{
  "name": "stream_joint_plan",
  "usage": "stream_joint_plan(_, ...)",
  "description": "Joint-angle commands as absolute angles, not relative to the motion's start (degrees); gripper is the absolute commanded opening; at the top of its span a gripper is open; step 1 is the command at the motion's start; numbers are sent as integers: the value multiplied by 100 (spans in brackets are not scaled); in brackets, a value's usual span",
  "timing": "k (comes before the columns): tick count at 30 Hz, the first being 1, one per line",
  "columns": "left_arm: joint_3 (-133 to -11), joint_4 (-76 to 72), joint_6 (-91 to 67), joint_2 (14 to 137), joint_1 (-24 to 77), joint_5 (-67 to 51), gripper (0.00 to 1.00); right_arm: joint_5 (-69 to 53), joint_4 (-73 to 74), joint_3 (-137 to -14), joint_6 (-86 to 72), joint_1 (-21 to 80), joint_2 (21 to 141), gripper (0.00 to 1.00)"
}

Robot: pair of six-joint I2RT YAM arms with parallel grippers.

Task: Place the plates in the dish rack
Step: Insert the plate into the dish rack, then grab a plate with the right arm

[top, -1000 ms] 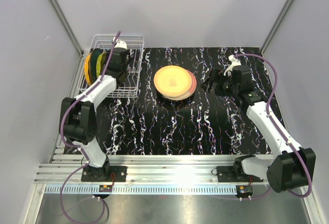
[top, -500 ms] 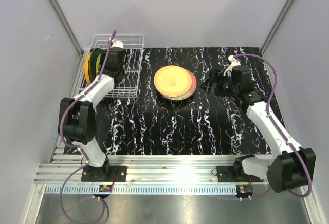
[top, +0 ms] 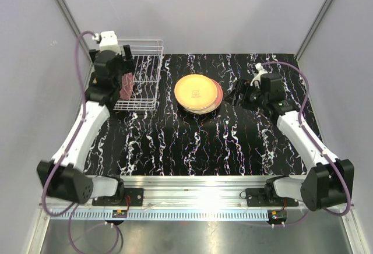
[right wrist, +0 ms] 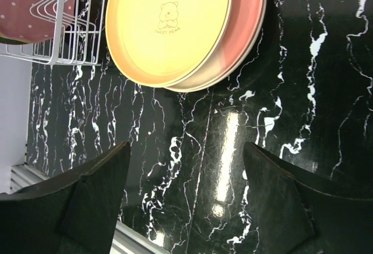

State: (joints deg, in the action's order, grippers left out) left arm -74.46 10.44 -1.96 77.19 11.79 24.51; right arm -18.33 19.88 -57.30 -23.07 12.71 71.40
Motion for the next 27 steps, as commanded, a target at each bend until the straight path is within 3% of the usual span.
stream_joint_plan(1, -6919, 774, -1185, 6945, 1169, 1328, 86, -2065, 1960, -6187, -2522, 1309, 7417, 82)
stream_joint_plan(5, -6092, 431, -1625, 6408, 1178, 608, 89, -1916, 2302, -6740, -2549, 1345, 7953, 74)
stream_joint_plan(9, -5696, 387, -1600, 6083, 1387, 746, 91, -1575, 2696, -7590, -2514, 1642, 8655, 64)
stream_joint_plan(17, -5660, 518, -1538, 5880, 1617, 1475, 97, -985, 3050, -9139, -1716, 2601, 10052, 60)
stream_joint_plan(27, -5818, 844, -1600, 5766, 1617, 1977, 98, -721, 3620, -10967, -1187, 3339, 11715, 57)
